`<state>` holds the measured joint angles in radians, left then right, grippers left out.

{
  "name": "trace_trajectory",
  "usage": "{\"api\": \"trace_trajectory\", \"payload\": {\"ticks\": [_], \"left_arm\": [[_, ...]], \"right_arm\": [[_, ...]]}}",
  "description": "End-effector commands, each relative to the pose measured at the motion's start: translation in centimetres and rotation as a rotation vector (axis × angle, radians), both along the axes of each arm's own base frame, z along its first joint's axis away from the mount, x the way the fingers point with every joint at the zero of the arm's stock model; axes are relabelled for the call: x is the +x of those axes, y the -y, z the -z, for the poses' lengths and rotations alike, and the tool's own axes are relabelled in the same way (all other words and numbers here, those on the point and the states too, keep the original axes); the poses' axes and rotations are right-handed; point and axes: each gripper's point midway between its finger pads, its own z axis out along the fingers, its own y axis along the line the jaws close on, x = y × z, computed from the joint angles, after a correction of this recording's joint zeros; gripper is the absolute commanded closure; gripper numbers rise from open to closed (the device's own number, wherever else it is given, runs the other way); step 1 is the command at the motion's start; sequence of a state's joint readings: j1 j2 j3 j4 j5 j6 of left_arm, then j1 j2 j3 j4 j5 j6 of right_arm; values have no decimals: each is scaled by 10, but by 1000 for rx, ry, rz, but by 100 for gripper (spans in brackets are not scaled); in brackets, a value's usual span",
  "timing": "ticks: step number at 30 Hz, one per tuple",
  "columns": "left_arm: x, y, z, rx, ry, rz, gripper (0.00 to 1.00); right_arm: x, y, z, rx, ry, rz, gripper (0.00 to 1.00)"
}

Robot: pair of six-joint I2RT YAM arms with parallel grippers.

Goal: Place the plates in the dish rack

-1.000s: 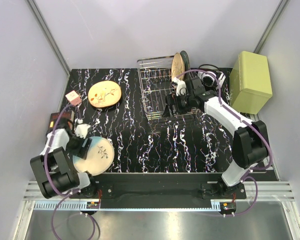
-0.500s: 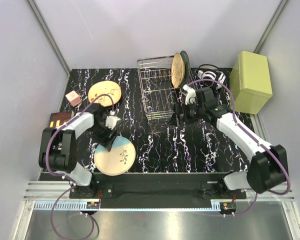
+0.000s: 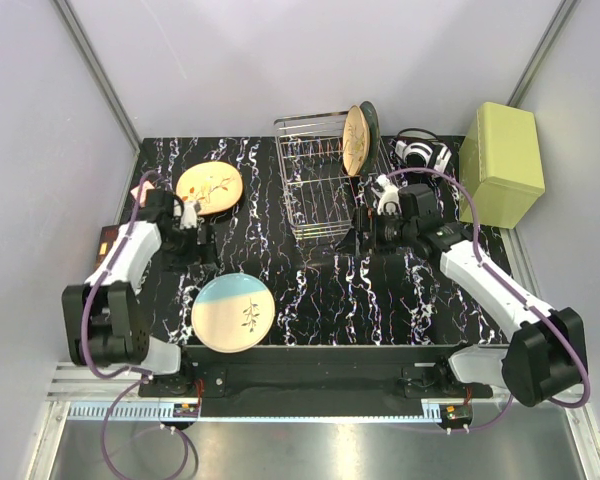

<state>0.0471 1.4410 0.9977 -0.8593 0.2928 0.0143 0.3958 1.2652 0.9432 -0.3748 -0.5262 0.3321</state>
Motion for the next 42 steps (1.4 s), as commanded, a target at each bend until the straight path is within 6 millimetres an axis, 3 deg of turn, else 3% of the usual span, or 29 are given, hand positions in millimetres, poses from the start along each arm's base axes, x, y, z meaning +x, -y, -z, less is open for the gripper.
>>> {"api": "trace_trajectory", "payload": {"ticks": [1, 4, 9, 13, 23, 28, 32, 39, 42], "left_arm": [[-9, 11, -10, -116, -59, -237, 1], [-31, 21, 2, -162, -184, -306, 1], [-69, 2, 28, -19, -312, -397, 1], [-62, 2, 36, -16, -338, -448, 1], [-65, -15, 49, 43, -349, -511, 1], [-72, -13, 59, 41, -415, -507, 1], [-78, 10, 63, -17, -466, -441, 1], [-107, 78, 55, -175, -568, -360, 1], [-102, 87, 58, -189, -544, -314, 1]], "right_arm": [[2, -14, -5, 115, -28, 1, 0], [0, -15, 1, 147, -51, 28, 0], [-6, -15, 21, 167, -141, 81, 0], [-4, -19, 30, 184, -158, 89, 0], [-1, -26, 36, 192, -181, 69, 0], [1, -28, 45, 185, -198, 77, 0], [-3, -28, 53, 184, -229, 97, 0], [-41, -32, 68, 222, -377, 29, 2], [-49, -30, 81, 215, -435, 25, 4]]}}
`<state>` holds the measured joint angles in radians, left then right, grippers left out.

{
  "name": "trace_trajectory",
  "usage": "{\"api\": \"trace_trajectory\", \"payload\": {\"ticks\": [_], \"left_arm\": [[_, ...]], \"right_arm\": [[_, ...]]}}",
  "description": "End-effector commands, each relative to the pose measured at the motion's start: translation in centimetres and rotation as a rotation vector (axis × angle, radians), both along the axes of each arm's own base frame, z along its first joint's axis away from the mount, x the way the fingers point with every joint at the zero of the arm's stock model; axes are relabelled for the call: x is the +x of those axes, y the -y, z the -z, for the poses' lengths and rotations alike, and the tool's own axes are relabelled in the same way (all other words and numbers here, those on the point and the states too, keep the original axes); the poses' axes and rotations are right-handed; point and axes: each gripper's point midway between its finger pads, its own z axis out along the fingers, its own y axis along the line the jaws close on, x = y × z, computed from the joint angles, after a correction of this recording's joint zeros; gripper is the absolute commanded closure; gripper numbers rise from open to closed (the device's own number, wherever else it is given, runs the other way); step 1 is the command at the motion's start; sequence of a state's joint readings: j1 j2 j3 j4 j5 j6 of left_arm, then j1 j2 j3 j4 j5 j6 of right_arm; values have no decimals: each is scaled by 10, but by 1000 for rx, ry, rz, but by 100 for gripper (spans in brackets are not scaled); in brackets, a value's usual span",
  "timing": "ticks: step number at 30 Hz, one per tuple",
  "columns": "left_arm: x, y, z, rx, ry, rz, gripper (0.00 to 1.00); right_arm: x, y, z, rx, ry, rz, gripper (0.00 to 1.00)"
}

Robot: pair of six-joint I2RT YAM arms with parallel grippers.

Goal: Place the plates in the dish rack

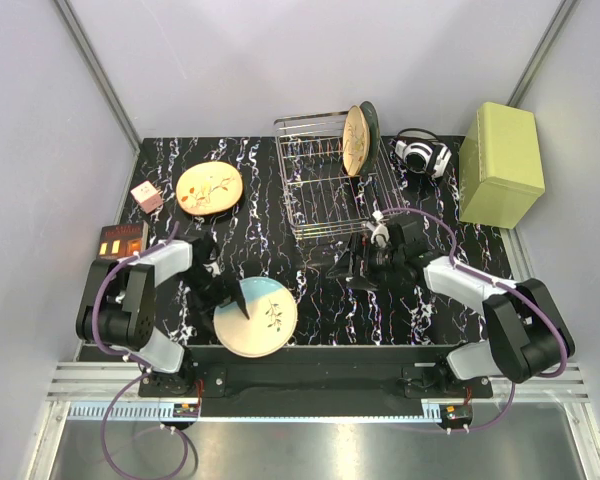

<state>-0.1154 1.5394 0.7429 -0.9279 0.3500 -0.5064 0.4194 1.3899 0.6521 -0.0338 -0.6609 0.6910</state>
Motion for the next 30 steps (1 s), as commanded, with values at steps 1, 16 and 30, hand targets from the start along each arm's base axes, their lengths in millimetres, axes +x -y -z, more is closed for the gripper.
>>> {"api": "trace_trajectory", "payload": {"ticks": [1, 16, 30], "left_arm": [[20, 30, -2, -119, 72, 3, 1], [78, 116, 10, -225, 175, 185, 1], [56, 120, 23, -253, 130, 221, 2]], "right_arm": [[-14, -7, 8, 56, -66, -42, 4], [-20, -10, 66, 93, -214, 34, 7], [-15, -45, 78, 170, -195, -30, 22]]}}
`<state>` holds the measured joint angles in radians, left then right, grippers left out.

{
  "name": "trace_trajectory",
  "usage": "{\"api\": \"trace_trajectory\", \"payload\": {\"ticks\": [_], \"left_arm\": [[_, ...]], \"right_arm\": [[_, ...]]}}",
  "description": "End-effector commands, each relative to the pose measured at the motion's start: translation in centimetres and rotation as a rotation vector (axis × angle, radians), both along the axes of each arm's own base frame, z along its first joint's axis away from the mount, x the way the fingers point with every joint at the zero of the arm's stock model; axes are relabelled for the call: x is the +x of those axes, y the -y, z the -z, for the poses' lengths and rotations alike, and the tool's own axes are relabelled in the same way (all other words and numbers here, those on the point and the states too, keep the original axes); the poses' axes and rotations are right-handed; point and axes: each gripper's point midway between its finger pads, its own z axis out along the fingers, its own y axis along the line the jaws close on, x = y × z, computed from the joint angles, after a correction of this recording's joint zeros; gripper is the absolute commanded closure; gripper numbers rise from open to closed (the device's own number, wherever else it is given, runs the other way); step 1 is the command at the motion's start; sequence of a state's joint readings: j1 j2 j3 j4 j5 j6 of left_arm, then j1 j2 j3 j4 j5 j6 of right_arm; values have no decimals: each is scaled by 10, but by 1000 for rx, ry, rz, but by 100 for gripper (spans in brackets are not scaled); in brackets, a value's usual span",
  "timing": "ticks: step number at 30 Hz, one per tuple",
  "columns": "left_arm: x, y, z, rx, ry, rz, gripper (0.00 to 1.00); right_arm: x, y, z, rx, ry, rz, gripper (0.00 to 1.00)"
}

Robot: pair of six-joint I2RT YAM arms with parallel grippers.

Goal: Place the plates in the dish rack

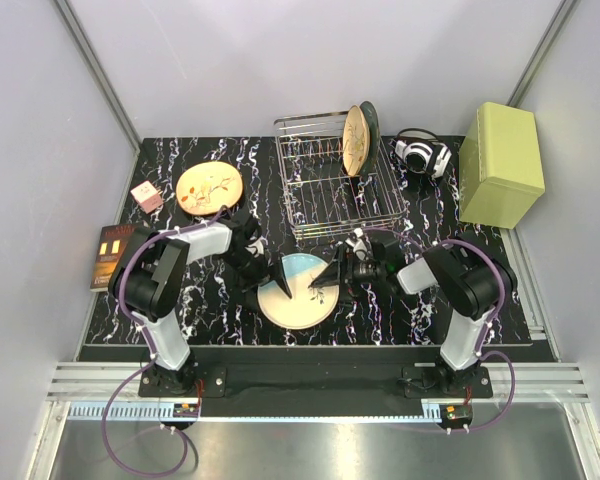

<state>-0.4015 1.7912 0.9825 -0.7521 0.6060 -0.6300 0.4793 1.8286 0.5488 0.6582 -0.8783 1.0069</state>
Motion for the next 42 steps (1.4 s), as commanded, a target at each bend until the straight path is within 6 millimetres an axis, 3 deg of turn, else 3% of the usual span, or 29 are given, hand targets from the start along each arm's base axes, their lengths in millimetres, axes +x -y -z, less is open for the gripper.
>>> {"api": "trace_trajectory", "payload": {"ticks": [1, 3, 5, 7, 8, 12, 14, 15, 16, 17, 18, 20, 23, 24, 25, 26, 28, 29, 31, 32, 33, 34, 36, 37, 39, 40, 41, 42], "left_arm": [[8, 5, 34, 2, 90, 54, 2], [5, 4, 34, -1, 85, 56, 2], [3, 4, 33, -5, 83, 57, 2], [3, 3, 32, -3, 91, 62, 2], [3, 3, 32, -2, 95, 63, 2], [11, -9, 23, 41, 186, 94, 1], [31, -30, 13, 100, 262, 78, 1], [34, -46, -1, 158, 287, 56, 1], [49, -71, -6, 275, 341, 15, 1], [70, -92, -22, 297, 388, -52, 1], [75, -105, -36, 308, 412, -72, 1], [106, -142, -66, 361, 526, -118, 1], [131, -180, -112, 436, 689, -129, 1], [132, -186, -124, 461, 724, -130, 1], [133, -192, -131, 490, 749, -120, 1], [135, -192, -138, 492, 775, -120, 1], [135, -191, -149, 484, 822, -110, 1], [131, -191, -144, 484, 830, -72, 1], [132, -224, -143, 674, 825, -131, 1], [131, -242, -139, 733, 808, -168, 1], [133, -259, -141, 813, 822, -182, 1], [131, -273, -140, 870, 805, -212, 1], [131, -294, -147, 971, 807, -275, 1], [130, -299, -150, 978, 811, -308, 1], [130, -301, -161, 967, 838, -374, 1], [129, -301, -165, 959, 853, -391, 1], [129, -300, -173, 951, 886, -408, 1], [128, -300, -176, 952, 898, -422, 1]], "right_arm": [[-4, 3, 25, -87, 5, 42, 29], [-1, 5, 19, -97, 33, 58, 37], [0, 6, 16, -111, 49, 66, 54], [1, 7, 14, -117, 56, 67, 78], [2, 8, 14, -128, 67, 71, 100], [4, 10, 3, -138, 95, 49, 100], [8, 9, -24, -116, 193, 4, 100], [0, 14, -25, -155, 163, -23, 100], [1, 15, -46, -150, 266, -58, 100], [1, 16, -57, -153, 306, -75, 100], [-2, 20, -70, -178, 312, -99, 100], [3, 25, -100, -197, 487, -141, 100], [8, 26, -148, -210, 638, -200, 100], [12, 24, -178, -196, 695, -207, 100], [19, 25, -193, -205, 772, -211, 100], [28, 21, -225, -193, 861, -193, 100], [50, 22, -246, -242, 966, -162, 100], [67, 20, -279, -251, 1056, -112, 100], [117, 25, -291, -387, 1125, 25, 100], [136, 27, -323, -404, 1202, 99, 100], [155, 28, -338, -429, 1257, 156, 100], [183, 32, -335, -512, 1276, 219, 100], [219, 47, -372, -584, 1358, 419, 100], [239, 49, -366, -631, 1354, 468, 100], [265, 71, -390, -713, 1369, 667, 100], [279, 73, -380, -758, 1356, 700, 100], [286, 77, -388, -770, 1359, 745, 100], [298, 84, -382, -815, 1337, 806, 100]]}}
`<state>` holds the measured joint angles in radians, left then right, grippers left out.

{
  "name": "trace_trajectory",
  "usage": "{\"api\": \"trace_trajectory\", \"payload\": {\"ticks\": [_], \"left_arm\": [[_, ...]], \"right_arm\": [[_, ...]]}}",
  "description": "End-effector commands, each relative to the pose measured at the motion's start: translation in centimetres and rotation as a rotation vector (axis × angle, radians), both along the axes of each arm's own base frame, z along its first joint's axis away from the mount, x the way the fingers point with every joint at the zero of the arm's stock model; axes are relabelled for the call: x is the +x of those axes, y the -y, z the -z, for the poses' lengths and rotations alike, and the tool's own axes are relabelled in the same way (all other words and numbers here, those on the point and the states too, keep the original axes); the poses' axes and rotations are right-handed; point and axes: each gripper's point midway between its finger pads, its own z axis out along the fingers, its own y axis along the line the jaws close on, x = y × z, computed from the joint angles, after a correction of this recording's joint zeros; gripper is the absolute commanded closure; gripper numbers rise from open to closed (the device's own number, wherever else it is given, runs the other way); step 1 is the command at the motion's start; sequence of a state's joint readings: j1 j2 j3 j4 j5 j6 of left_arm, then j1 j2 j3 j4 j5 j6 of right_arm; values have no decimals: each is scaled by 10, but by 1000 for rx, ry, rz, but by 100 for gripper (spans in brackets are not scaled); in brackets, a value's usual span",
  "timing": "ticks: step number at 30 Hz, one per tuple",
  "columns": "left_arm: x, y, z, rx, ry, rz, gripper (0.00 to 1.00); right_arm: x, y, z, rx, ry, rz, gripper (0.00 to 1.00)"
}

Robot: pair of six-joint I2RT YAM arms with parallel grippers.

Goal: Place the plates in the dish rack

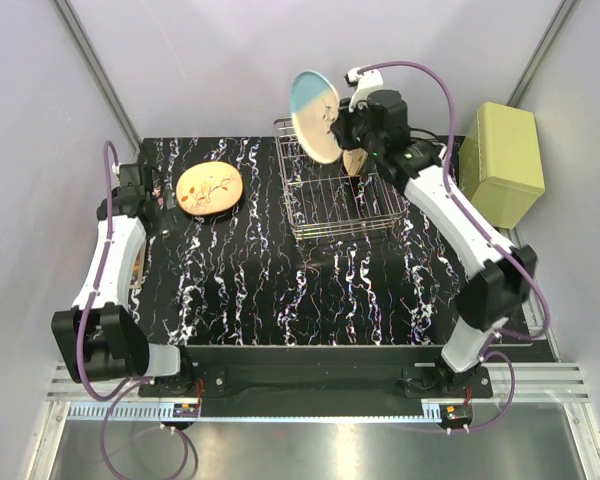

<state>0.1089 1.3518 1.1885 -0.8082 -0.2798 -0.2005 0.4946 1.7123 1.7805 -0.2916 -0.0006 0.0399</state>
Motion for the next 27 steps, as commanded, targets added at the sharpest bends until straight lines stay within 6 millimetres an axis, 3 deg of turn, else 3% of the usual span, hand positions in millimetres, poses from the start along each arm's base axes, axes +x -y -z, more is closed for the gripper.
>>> {"api": "trace_trajectory", "payload": {"ticks": [1, 8, 14, 18, 23, 27], "left_arm": [[4, -15, -41, 60, 186, -94, 1], [-9, -21, -38, 96, 183, -109, 1], [-5, -11, -29, 27, 179, -97, 2], [0, -9, -32, 18, 185, -90, 3], [1, -26, -39, 117, 157, -104, 3], [4, -28, -42, 129, 157, -103, 1]], "right_arm": [[58, 49, -70, 70, 269, 386, 100], [86, 55, -66, 78, 292, 504, 100], [99, 57, -59, 25, 318, 537, 100], [106, 54, -38, -16, 290, 536, 100], [114, 51, -18, -35, 260, 540, 100], [125, 49, 1, -53, 238, 539, 100]]}}
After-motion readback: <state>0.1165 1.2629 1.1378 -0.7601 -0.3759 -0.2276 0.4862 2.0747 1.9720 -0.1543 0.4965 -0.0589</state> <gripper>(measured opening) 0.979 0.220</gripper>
